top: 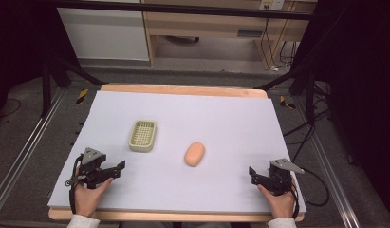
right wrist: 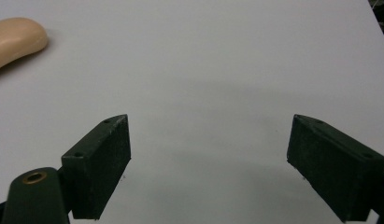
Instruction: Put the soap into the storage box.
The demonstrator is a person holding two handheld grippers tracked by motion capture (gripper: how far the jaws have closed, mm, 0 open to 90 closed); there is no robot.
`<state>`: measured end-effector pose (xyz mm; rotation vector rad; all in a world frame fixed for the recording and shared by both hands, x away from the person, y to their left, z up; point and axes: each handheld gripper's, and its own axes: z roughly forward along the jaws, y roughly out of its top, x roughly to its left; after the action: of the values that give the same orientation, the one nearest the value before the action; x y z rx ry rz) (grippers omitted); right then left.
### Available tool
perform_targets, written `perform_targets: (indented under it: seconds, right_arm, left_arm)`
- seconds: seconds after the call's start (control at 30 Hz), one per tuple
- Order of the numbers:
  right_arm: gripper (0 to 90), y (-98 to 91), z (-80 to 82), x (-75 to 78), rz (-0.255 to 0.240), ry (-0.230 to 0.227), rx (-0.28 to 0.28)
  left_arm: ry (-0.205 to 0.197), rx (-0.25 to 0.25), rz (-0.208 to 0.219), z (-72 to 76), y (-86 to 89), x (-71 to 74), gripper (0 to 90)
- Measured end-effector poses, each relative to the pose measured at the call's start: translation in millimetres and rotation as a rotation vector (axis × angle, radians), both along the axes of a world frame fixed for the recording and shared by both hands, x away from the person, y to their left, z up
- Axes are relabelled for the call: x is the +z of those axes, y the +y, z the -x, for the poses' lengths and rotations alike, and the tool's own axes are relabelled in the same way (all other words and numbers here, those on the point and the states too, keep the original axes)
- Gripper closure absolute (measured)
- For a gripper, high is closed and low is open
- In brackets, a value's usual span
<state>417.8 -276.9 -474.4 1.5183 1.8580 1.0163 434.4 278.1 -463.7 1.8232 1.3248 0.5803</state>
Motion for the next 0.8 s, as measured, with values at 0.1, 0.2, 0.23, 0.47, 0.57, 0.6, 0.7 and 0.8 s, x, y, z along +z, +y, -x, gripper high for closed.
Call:
perform_targets:
  seconds: [0.1, 0.2, 0.23, 0.47, 0.57, 0.6, 0.7, 0.8]
  right_arm:
    - [14.2, 0.6, 3.7, 0.9, -0.001, -0.028, 0.0]
    - [15.0, 0.7, 4.8, 1.0, 0.0, -0.04, 0.004]
    - [16.8, 1.0, 4.4, -0.8, -0.006, -0.044, 0.014]
    - [19.3, 5.6, 4.8, -3.7, 0.029, -0.058, 0.027]
    - [19.9, 7.0, 4.9, -4.6, 0.041, -0.058, 0.035]
    - [20.1, 6.9, 5.0, -4.6, 0.041, -0.057, 0.036]
    - [20.5, 6.2, 5.1, -4.6, 0.042, -0.059, 0.036]
    - [20.5, 6.5, 5.5, -4.3, 0.033, -0.057, 0.038]
  left_arm:
    - [-0.004, -0.014, -0.007, 2.1, -4.3, 1.5, 18.9]
    - [-0.014, -0.02, -0.009, 3.5, -8.2, 2.6, 19.5]
    - [-0.014, -0.022, -0.011, 4.2, -9.7, 2.9, 19.5]
    - [-0.008, -0.054, -0.009, 7.7, -16.3, 2.8, 20.7]
    - [-0.012, -0.066, -0.007, 9.9, -19.7, 4.9, 20.9]
    - [-0.012, -0.07, -0.005, 10.8, -20.4, 5.6, 21.0]
    - [-0.015, -0.077, -0.006, 13.1, -22.7, 6.8, 21.3]
    - [-0.015, -0.081, -0.007, 14.3, -24.7, 7.9, 21.3]
